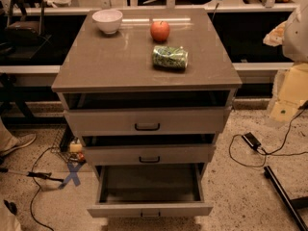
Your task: Close bottom drawer
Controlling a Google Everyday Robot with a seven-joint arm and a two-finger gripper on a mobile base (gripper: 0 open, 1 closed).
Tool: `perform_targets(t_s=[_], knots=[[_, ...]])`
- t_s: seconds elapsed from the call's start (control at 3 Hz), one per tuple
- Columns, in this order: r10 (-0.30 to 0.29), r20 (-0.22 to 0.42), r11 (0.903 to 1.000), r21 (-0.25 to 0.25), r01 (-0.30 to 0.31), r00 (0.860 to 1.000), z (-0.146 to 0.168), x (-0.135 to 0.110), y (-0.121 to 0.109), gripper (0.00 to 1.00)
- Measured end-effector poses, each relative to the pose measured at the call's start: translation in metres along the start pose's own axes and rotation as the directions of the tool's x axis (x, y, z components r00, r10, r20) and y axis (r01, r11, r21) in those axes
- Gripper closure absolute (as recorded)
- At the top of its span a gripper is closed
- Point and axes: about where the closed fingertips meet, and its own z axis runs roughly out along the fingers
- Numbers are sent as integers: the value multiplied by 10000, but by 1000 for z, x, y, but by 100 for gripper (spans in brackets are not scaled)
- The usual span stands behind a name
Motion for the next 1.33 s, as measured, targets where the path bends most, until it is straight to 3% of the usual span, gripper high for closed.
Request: perform_targets(t_s=[0.33,0.67,1.0,1.33], knots=[[64,9,10000,-59,-64,10000,3,1,1,0],[1298,90,9845,-1204,-1278,9915,58,11,30,0],[3467,645,9056,-2828,-3161,9357,138,6,75,0],[5176,921,7799,-4596,-4248,8506,217,-27,125,0]])
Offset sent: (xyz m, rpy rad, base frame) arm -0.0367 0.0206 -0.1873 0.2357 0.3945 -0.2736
